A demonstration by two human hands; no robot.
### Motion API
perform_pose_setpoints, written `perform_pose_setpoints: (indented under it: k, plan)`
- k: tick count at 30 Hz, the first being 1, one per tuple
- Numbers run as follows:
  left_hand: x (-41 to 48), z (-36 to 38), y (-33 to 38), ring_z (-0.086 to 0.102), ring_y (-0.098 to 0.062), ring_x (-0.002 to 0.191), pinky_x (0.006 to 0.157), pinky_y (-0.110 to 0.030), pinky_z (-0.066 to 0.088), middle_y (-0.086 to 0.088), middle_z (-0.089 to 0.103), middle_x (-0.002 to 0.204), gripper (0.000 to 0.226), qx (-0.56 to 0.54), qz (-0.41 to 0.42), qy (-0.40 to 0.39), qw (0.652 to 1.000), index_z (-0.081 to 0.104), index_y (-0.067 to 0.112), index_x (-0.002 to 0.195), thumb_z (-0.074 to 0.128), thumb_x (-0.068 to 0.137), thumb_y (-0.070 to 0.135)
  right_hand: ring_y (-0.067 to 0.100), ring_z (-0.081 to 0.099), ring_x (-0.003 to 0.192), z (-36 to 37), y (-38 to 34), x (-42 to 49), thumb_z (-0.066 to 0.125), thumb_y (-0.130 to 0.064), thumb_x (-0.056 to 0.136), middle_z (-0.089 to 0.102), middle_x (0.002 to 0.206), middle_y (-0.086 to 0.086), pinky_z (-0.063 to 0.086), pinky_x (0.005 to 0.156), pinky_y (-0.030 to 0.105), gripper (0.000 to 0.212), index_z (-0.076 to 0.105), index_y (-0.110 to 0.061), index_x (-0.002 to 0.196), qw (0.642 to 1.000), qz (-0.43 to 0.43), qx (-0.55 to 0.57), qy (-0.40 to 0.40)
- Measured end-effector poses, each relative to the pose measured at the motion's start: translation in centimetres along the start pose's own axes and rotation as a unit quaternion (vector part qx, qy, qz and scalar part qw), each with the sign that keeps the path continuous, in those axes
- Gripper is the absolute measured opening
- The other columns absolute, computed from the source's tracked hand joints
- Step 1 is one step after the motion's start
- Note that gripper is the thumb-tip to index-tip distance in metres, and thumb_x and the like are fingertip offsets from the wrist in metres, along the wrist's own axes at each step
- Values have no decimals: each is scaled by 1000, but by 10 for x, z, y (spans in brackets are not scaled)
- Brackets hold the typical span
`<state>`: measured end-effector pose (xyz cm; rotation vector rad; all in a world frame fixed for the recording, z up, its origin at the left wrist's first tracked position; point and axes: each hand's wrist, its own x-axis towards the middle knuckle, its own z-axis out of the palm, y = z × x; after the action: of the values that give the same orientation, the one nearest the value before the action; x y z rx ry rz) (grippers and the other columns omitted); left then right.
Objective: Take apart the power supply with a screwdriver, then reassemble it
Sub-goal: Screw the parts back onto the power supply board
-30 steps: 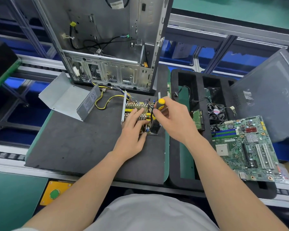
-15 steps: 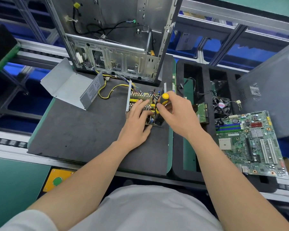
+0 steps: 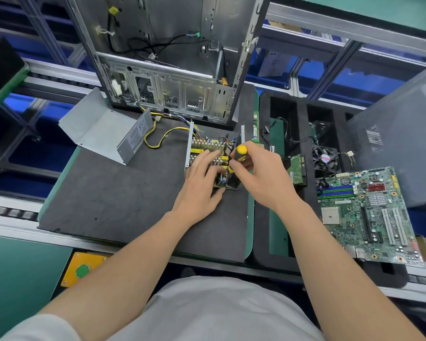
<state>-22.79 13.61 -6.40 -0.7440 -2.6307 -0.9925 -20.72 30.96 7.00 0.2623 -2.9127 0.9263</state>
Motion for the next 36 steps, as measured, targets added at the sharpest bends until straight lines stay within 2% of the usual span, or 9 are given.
perform_pose_setpoints:
  k: [13, 18, 21, 25, 28, 31, 34, 36]
  plan:
    - [-1, 0, 3, 10, -19, 159, 124, -46, 27, 2, 26, 165, 42, 7, -6, -4, 1000, 55, 20, 124, 76, 88, 25, 15, 65, 85, -2, 0, -2, 65, -31, 102, 69, 91, -6, 56, 82, 42, 13, 63, -19, 105, 1000, 6, -7, -9]
    - [0, 1, 1, 6, -12, 159, 124, -42, 23, 4, 25, 165, 42, 13, -2, 4, 1000, 55, 21, 124, 76, 88, 27, 16, 67, 84, -6, -1, -3, 65, -29, 102, 70, 90, -6, 56, 82, 45, 11, 63, -19, 104, 1000, 6, 13, -3]
    - [0, 1, 1, 9, -15, 159, 125, -42, 24, 6, 24, 165, 47, 1, 1, 7, 1000, 52, 22, 126, 76, 86, 28, 18, 68, 84, -9, -2, -3, 64, -29, 101, 72, 89, -4, 56, 82, 45, 13, 63, -16, 102, 1000, 11, 22, -1]
    - [-2, -2, 1, 12, -17, 159, 126, -34, 16, 10, 25, 166, 37, -47, 7, 18, 999, 54, 25, 112, 77, 84, 29, 9, 68, 82, -12, -2, -3, 65, -29, 101, 72, 87, -10, 54, 81, 32, 13, 65, -16, 99, 999, 21, 37, 13]
    - [-2, -4, 2, 16, -19, 158, 126, -35, 18, 6, 30, 165, 30, -84, 11, 33, 996, 58, 23, 104, 80, 85, 30, 5, 68, 83, -15, -3, -3, 66, -26, 100, 73, 86, -13, 52, 77, 19, 9, 66, -18, 98, 998, 28, 56, 25]
    - [-1, -6, 3, 21, -21, 157, 127, -38, 21, 1, 37, 162, 27, -105, 14, 45, 993, 63, 20, 102, 83, 86, 28, 3, 69, 83, -18, -4, -4, 67, -24, 99, 74, 85, -14, 51, 74, 12, 5, 67, -19, 99, 996, 34, 72, 33]
    - [-1, -7, 4, 23, -21, 157, 127, -38, 23, 0, 40, 160, 24, -117, 14, 47, 992, 65, 19, 101, 83, 87, 26, 2, 70, 84, -23, -5, -4, 67, -24, 100, 74, 87, -14, 51, 76, 10, 5, 68, -19, 100, 995, 39, 79, 35]
    - [-1, -7, 4, 24, -22, 156, 127, -36, 21, 1, 40, 160, 22, -125, 17, 50, 991, 66, 18, 99, 83, 87, 27, 3, 72, 84, -25, -6, -4, 67, -24, 100, 75, 87, -13, 54, 80, 16, 5, 68, -19, 100, 995, 41, 87, 35]
